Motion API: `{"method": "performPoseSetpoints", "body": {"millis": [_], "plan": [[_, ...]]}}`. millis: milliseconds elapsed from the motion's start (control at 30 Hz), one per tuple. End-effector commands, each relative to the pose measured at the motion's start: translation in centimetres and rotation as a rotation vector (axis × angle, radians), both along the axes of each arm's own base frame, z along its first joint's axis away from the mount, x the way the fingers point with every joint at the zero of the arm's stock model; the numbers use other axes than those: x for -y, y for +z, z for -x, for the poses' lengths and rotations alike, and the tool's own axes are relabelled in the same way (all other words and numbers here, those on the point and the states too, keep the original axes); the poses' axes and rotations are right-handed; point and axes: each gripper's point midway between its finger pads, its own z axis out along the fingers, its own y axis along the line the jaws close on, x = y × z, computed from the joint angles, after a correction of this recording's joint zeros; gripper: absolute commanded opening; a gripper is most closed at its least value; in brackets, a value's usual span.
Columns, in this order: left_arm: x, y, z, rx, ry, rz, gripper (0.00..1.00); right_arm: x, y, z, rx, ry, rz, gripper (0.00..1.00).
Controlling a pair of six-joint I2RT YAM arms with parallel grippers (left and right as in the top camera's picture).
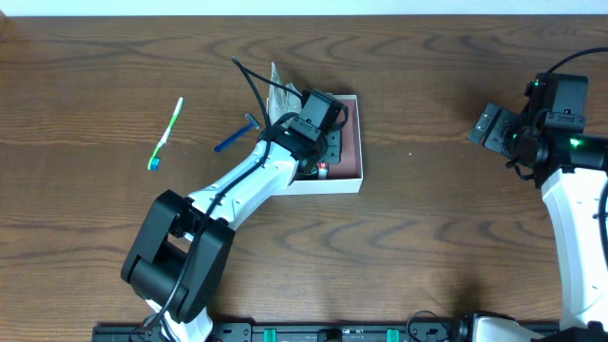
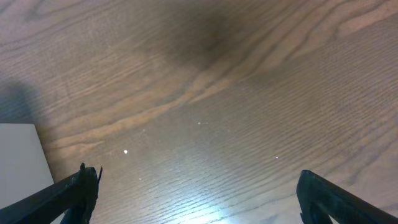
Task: Pack container
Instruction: 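Open the left gripper and withdraw it from the box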
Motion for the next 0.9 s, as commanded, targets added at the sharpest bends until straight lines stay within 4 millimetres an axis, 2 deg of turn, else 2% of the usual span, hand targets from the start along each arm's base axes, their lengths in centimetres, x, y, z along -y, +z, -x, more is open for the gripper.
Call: {"method": "performPoseSetpoints", "body": {"millis": [0, 267, 400, 500, 600, 700, 867], "plan": [[-0.4, -0.8, 0.3, -0.027, 0.016, -0.016, 0.37, 0.2, 0.3, -0.1, 0.008, -0.012, -0.003, 0.99], [-0.2, -0.6, 0.0, -0.014, 0.016, -0.007, 0.42, 0.2, 0.3, -0.1, 0.008, -0.012, -0.003, 0.99], [0.4, 1.2, -0.9, 0.045, 0.014, 0.034, 0.45, 0.2, 0.3, -0.1, 0.008, -0.012, -0.003, 0.99], [0.8, 4.1, -1.5, 0.104, 0.01, 0.071, 0.46, 0.2, 0.3, -0.1, 0.008, -0.012, -0.003, 0.99], [1.3, 7.8, -1.3, 0.165, -0.027, 0.124, 0.46, 0.2, 0.3, -0.1, 0.008, -0.012, -0.003, 0.99], [1.2, 12.3, -0.3, 0.227, -0.043, 0.187, 0.46, 0.2, 0.3, -0.1, 0.008, -0.012, -0.003, 0.99], [-0.6, 19.8, 2.0, 0.368, -0.07, 0.237, 0.46, 0.2, 0.3, -0.1, 0.008, -0.012, -0.003, 0.99]]}}
